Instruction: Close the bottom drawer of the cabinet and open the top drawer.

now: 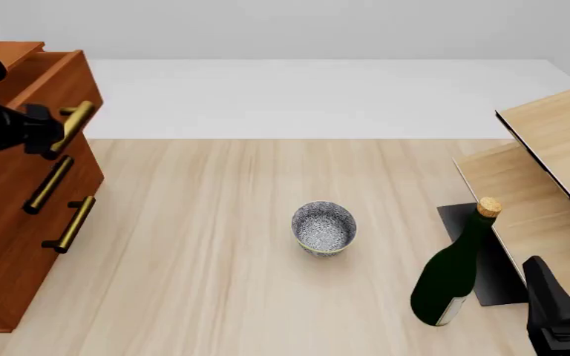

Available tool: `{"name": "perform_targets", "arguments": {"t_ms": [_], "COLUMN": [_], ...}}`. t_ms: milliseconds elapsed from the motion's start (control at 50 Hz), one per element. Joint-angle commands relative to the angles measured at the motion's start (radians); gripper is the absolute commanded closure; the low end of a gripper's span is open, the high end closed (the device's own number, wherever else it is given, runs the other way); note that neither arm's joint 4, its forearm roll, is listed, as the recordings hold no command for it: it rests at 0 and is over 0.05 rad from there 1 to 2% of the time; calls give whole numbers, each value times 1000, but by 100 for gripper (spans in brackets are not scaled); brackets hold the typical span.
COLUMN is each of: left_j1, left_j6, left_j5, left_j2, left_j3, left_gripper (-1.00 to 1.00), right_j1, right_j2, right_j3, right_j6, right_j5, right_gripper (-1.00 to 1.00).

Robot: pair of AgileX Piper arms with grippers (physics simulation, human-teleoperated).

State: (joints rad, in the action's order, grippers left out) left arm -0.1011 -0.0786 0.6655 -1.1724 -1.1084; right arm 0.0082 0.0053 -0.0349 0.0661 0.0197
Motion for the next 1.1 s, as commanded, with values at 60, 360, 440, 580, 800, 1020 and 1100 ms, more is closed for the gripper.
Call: {"name": "perform_targets", "arguments": {"t_ms": [60, 360, 440, 580, 800, 1020, 1100], "left_j1": [51, 108, 121, 153, 228, 277, 289], "left_j6": [13, 21, 27, 45, 90, 114, 122], "left_j5": [-1, 2, -3, -11, -36, -47, -47], "left_j2": [-16, -31, -34, -40, -51, -55, -52], "left_j3": [-2, -22, -17, -19, -20, -26, -28], "left_gripper": [-100, -100, -100, -100, -100, -100, -100], "right_j1": [-2, -7, -8, -8, -7, -7, -7], "right_j2": [0, 1, 1, 1, 2, 1, 1], "right_j3": [-1, -1, -1, 0, 2, 1, 1], "right_j6": [2, 10, 11, 11, 8, 8, 8], "right_j5": [1, 1, 1, 0, -2, -2, -2], "right_gripper": [-100, -100, -100, -100, -100, -100, -100]}}
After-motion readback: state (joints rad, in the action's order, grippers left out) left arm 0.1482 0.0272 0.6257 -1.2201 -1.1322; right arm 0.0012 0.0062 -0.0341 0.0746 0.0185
